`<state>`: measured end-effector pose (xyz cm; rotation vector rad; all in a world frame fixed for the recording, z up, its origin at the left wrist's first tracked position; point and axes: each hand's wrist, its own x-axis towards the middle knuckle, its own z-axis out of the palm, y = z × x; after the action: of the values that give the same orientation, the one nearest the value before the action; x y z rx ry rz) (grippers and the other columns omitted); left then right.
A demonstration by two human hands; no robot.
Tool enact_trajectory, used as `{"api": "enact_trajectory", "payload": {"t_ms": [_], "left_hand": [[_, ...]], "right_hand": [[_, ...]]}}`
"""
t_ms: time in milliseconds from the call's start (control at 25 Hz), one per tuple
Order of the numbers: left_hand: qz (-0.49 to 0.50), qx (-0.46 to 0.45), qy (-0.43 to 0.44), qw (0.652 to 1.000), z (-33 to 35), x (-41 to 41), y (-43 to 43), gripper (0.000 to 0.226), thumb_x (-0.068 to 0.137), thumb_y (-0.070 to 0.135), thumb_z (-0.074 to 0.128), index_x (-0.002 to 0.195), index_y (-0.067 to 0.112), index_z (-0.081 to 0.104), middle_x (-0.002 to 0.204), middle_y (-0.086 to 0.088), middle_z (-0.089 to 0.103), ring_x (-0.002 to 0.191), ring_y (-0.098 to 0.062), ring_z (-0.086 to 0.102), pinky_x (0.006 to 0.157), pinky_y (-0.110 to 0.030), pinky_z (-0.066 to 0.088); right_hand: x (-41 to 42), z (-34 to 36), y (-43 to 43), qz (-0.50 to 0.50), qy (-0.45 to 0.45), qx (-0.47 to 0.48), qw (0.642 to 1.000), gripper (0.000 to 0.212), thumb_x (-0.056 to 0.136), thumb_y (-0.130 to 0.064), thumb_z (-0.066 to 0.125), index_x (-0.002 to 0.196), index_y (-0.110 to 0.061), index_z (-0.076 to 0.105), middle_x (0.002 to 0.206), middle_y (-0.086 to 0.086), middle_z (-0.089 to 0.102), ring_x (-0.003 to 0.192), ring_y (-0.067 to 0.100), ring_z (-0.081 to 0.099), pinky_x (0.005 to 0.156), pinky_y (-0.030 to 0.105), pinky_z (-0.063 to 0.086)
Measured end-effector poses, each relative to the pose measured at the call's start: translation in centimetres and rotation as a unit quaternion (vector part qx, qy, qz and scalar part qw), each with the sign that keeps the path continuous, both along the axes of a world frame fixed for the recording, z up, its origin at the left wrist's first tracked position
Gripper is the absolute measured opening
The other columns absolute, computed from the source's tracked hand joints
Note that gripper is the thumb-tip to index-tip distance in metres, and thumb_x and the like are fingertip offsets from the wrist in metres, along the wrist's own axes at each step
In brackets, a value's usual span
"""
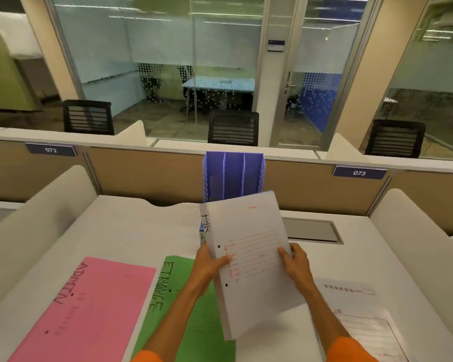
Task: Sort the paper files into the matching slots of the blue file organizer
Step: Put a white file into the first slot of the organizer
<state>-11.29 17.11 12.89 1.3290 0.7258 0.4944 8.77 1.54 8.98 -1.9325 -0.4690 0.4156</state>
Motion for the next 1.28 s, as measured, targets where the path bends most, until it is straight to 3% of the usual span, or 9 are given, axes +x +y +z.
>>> {"api": "enact_trajectory", "payload": {"t_ms": [80, 240, 400, 480, 600, 760, 920, 1080, 1280], "left_hand": [[0.036, 0.014, -0.009, 0.999, 0.4, -0.9, 0.9, 0.049, 0.076, 0.001, 0.075, 0.118, 0.016, 0.053, 0.114, -0.009, 0.069, 0.095, -0.024, 0.072, 0.076, -0.048, 0.061], [0.137, 0.044, -0.003, 0.990, 1.8, -2.3, 3.2, 0.047, 0.077, 0.004, 0.076, 0.115, 0.016, 0.051, 0.110, -0.007, 0.067, 0.098, -0.028, 0.069, 0.076, -0.049, 0.061], [0.267, 0.142, 0.011, 0.953, 5.3, -2.8, 5.1, 0.044, 0.082, 0.007, 0.072, 0.118, 0.012, 0.047, 0.106, -0.006, 0.064, 0.089, -0.024, 0.065, 0.067, -0.027, 0.059], [0.312, 0.186, 0.009, 0.932, 7.1, -2.3, 5.8, 0.042, 0.086, 0.009, 0.068, 0.118, 0.014, 0.042, 0.111, -0.011, 0.064, 0.085, -0.028, 0.067, 0.065, -0.033, 0.062], [0.339, 0.213, -0.014, 0.916, 9.2, -0.7, 7.0, 0.040, 0.088, 0.008, 0.064, 0.115, 0.016, 0.037, 0.120, -0.015, 0.063, 0.093, -0.036, 0.068, 0.071, -0.049, 0.061], [0.369, 0.235, -0.044, 0.898, 11.4, 1.9, 8.6, 0.041, 0.090, 0.008, 0.063, 0.120, 0.010, 0.035, 0.134, -0.017, 0.055, 0.110, -0.031, 0.062, 0.084, -0.034, 0.056], [0.380, 0.241, -0.056, 0.891, 11.6, 5.0, 10.6, 0.039, 0.092, 0.012, 0.061, 0.120, 0.009, 0.035, 0.135, -0.015, 0.052, 0.105, -0.024, 0.061, 0.078, -0.028, 0.056], [0.380, 0.232, -0.068, 0.893, 10.3, 8.2, 12.0, 0.043, 0.094, 0.019, 0.060, 0.127, 0.011, 0.033, 0.137, -0.011, 0.047, 0.098, -0.014, 0.054, 0.070, -0.019, 0.055], [0.389, 0.229, -0.083, 0.888, 7.4, 11.2, 13.2, 0.044, 0.093, 0.022, 0.062, 0.127, 0.014, 0.036, 0.139, -0.010, 0.047, 0.108, -0.015, 0.052, 0.081, -0.029, 0.055]], "right_hand": [[-0.3, 0.3, 2.2, 0.033, -0.008, 0.000, 0.999, 0.035, 0.092, -0.035, 0.056, 0.119, -0.014, 0.049, 0.119, 0.007, 0.058, 0.104, 0.026, 0.058, 0.089, 0.040, 0.052], [-0.4, 1.4, 6.8, 0.090, -0.053, -0.019, 0.994, 0.032, 0.092, -0.037, 0.057, 0.116, -0.016, 0.053, 0.113, 0.003, 0.061, 0.098, 0.021, 0.059, 0.075, 0.027, 0.049], [0.6, 0.2, 10.5, 0.128, -0.163, -0.150, 0.967, 0.053, 0.090, -0.050, 0.052, 0.133, -0.019, 0.047, 0.133, 0.004, 0.055, 0.119, 0.024, 0.053, 0.096, 0.047, 0.044], [0.5, -0.7, 11.3, 0.147, -0.229, -0.205, 0.940, 0.058, 0.090, -0.049, 0.052, 0.137, -0.017, 0.041, 0.141, 0.005, 0.047, 0.127, 0.026, 0.044, 0.100, 0.045, 0.039], [0.5, -1.9, 12.5, 0.175, -0.285, -0.244, 0.910, 0.066, 0.089, -0.053, 0.052, 0.142, -0.018, 0.035, 0.150, 0.006, 0.034, 0.136, 0.025, 0.032, 0.108, 0.044, 0.029], [0.4, -4.0, 13.4, 0.209, -0.309, -0.279, 0.885, 0.073, 0.088, -0.058, 0.048, 0.147, -0.023, 0.024, 0.157, 0.005, 0.020, 0.144, 0.024, 0.017, 0.116, 0.044, 0.018], [0.0, -5.9, 13.3, 0.200, -0.329, -0.288, 0.877, 0.075, 0.090, -0.054, 0.047, 0.150, -0.027, 0.011, 0.159, 0.004, 0.009, 0.146, 0.025, 0.003, 0.117, 0.041, 0.002], [-0.3, -6.6, 13.5, 0.176, -0.352, -0.274, 0.878, 0.075, 0.087, -0.051, 0.056, 0.148, -0.027, 0.020, 0.156, 0.007, 0.022, 0.145, 0.028, 0.012, 0.114, 0.041, 0.003], [0.1, -7.5, 13.5, 0.168, -0.353, -0.261, 0.883, 0.074, 0.087, -0.049, 0.056, 0.148, -0.029, 0.020, 0.155, 0.003, 0.026, 0.145, 0.025, 0.014, 0.115, 0.041, 0.007]]}}
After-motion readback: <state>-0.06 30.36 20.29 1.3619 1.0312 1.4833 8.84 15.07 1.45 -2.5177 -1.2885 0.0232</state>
